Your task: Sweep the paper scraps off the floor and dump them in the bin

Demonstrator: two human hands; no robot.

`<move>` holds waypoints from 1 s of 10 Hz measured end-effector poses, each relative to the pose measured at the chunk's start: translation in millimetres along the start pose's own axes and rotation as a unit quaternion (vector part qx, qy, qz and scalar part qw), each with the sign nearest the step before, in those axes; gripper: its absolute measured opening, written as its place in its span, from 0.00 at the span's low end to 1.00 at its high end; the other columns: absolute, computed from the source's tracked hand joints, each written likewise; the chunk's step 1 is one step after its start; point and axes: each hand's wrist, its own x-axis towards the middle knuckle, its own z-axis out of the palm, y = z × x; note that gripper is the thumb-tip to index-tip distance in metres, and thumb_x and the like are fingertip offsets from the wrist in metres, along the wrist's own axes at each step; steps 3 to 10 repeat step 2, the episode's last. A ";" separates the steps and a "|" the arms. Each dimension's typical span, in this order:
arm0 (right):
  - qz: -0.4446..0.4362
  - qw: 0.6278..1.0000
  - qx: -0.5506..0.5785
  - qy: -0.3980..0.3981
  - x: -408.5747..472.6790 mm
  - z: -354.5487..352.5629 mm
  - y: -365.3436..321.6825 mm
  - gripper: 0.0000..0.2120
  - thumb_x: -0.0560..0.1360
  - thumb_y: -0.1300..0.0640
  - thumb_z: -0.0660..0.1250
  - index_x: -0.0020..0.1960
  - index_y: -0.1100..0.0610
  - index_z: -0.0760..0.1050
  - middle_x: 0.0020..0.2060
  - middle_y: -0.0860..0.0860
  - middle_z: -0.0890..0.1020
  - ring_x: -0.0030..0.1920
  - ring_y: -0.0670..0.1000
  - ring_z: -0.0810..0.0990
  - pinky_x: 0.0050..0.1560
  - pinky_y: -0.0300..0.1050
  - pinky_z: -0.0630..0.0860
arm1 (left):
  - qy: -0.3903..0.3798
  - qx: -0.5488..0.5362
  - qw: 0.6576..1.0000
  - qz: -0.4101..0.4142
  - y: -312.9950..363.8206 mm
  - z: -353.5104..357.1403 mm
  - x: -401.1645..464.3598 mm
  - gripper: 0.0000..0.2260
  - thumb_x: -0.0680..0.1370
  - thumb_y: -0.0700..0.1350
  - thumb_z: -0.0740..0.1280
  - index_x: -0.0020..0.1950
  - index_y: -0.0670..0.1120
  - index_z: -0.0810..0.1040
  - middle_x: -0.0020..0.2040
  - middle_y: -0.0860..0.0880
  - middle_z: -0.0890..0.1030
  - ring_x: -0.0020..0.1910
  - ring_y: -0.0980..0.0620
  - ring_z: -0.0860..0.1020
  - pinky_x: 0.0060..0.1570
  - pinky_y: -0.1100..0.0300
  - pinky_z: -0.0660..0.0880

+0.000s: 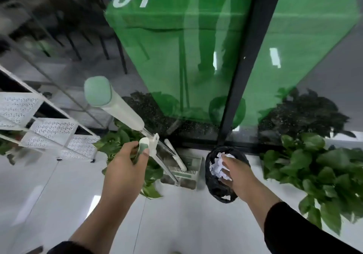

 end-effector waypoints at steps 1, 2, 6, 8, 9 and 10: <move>-0.032 0.998 -0.050 0.006 -53.1 -17.6 -25.1 0.10 0.79 0.50 0.69 0.51 0.58 0.79 0.51 0.55 0.82 0.51 0.55 0.80 0.55 0.51 0.79 | 0.013 0.009 1.000 -0.008 8.8 -30.9 -19.6 0.17 0.83 0.53 0.64 0.69 0.48 0.77 0.61 0.50 0.82 0.57 0.46 0.80 0.56 0.50 0.76; -0.088 0.991 -0.095 0.015 -106.8 -38.0 -40.9 0.20 0.77 0.45 0.70 0.65 0.54 0.77 0.61 0.51 0.79 0.58 0.54 0.79 0.53 0.50 0.80 | 0.063 0.023 0.996 0.052 21.9 -73.8 -53.6 0.09 0.83 0.51 0.64 0.53 0.50 0.82 0.46 0.52 0.83 0.43 0.49 0.80 0.44 0.52 0.78; -0.088 0.991 -0.095 0.015 -106.8 -38.0 -40.9 0.20 0.77 0.45 0.70 0.65 0.54 0.77 0.61 0.51 0.79 0.58 0.54 0.79 0.53 0.50 0.80 | 0.063 0.023 0.996 0.052 21.9 -73.8 -53.6 0.09 0.83 0.51 0.64 0.53 0.50 0.82 0.46 0.52 0.83 0.43 0.49 0.80 0.44 0.52 0.78; -0.088 0.991 -0.095 0.015 -106.8 -38.0 -40.9 0.20 0.77 0.45 0.70 0.65 0.54 0.77 0.61 0.51 0.79 0.58 0.54 0.79 0.53 0.50 0.80 | 0.063 0.023 0.996 0.052 21.9 -73.8 -53.6 0.09 0.83 0.51 0.64 0.53 0.50 0.82 0.46 0.52 0.83 0.43 0.49 0.80 0.44 0.52 0.78; -0.088 0.991 -0.095 0.015 -106.8 -38.0 -40.9 0.20 0.77 0.45 0.70 0.65 0.54 0.77 0.61 0.51 0.79 0.58 0.54 0.79 0.53 0.50 0.80 | 0.063 0.023 0.996 0.052 21.9 -73.8 -53.6 0.09 0.83 0.51 0.64 0.53 0.50 0.82 0.46 0.52 0.83 0.43 0.49 0.80 0.44 0.52 0.78; -0.088 0.991 -0.095 0.015 -106.8 -38.0 -40.9 0.20 0.77 0.45 0.70 0.65 0.54 0.77 0.61 0.51 0.79 0.58 0.54 0.79 0.53 0.50 0.80 | 0.063 0.023 0.996 0.052 21.9 -73.8 -53.6 0.09 0.83 0.51 0.64 0.53 0.50 0.82 0.46 0.52 0.83 0.43 0.49 0.80 0.44 0.52 0.78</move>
